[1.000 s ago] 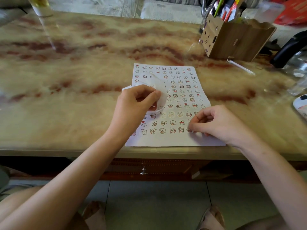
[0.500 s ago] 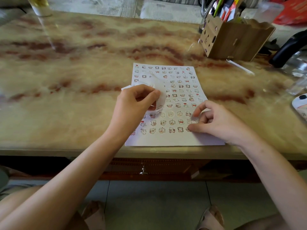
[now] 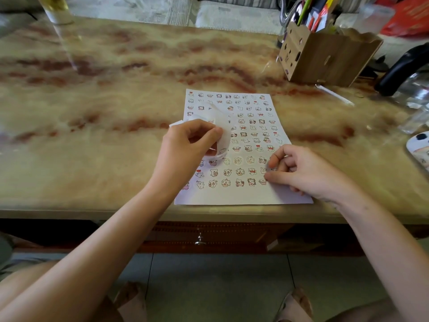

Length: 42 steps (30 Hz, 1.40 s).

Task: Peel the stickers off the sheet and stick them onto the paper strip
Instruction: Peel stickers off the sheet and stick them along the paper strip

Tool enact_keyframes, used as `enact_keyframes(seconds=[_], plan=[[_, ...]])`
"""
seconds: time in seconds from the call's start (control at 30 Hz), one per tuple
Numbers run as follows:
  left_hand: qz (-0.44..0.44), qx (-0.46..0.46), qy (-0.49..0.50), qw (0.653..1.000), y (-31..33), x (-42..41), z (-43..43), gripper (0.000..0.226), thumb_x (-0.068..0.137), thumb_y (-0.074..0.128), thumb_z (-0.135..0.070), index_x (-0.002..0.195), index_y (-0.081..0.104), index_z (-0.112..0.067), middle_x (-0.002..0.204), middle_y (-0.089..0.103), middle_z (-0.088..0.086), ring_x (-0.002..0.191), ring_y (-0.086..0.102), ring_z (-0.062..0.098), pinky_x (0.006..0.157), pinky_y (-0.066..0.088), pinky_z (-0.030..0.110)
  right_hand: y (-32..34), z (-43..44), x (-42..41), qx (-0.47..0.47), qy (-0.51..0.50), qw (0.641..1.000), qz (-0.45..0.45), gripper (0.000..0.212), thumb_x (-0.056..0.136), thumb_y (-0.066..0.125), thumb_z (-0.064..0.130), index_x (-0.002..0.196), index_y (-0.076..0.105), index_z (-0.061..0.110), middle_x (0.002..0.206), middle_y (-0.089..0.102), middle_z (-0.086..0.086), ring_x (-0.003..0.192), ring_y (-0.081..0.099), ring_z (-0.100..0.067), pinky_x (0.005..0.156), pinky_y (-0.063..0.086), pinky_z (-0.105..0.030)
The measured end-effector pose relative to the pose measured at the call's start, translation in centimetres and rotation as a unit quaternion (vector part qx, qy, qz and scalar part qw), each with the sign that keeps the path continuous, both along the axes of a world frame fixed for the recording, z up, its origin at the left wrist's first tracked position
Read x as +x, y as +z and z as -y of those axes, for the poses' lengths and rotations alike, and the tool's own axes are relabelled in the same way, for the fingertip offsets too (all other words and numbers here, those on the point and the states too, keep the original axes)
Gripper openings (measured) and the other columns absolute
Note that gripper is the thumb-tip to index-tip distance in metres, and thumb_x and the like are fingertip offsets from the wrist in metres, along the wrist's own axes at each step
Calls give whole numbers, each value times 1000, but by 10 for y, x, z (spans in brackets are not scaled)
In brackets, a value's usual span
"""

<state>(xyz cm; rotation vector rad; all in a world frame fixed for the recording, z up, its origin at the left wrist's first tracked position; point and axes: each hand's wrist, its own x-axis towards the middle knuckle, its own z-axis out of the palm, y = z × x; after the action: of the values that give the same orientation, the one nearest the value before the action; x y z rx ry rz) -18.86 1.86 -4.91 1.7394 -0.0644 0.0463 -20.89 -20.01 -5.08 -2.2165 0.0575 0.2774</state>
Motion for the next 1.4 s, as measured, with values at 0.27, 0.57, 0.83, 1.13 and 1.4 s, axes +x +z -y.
enact_keyframes(seconds=[0.27,0.57,0.83,1.13,1.4], plan=[[9,-3,-6,1000,0,1,0,14,91,63,-17,92,72,-7,87,75,5,80,73,17,84,58,37,0,2,3,-7,17,1000,-19,18,81,74,16,86,57,16,47,52,12,44,44,-8,45,37,-24],[61,-14,3,998,4,0,-1,14,93,61,-14,94,71,-5,84,74,3,75,71,12,71,57,24,9,-18,2,126,-54,980,142,7,87,67,15,84,62,18,67,67,4,54,58,-7,49,44,-17],[79,2,10,997,5,-1,-2,13,91,64,-20,93,73,-11,72,71,-8,61,62,1,51,42,14,11,-59,0,219,-11,943,251,14,83,72,11,93,63,16,97,69,-2,75,65,-28,62,51,-25],[78,-74,-14,994,7,-2,0,11,92,61,-9,94,69,-3,77,73,2,69,70,10,55,52,18,11,-68,3,222,4,939,264,17,82,72,7,86,63,20,82,66,10,69,65,-11,53,47,-17],[61,-116,-15,991,7,-1,1,13,92,60,-9,97,68,0,77,73,4,73,72,13,60,55,20,9,-66,3,194,1,945,264,14,81,74,11,83,65,21,76,67,11,68,64,-12,55,43,-15]])
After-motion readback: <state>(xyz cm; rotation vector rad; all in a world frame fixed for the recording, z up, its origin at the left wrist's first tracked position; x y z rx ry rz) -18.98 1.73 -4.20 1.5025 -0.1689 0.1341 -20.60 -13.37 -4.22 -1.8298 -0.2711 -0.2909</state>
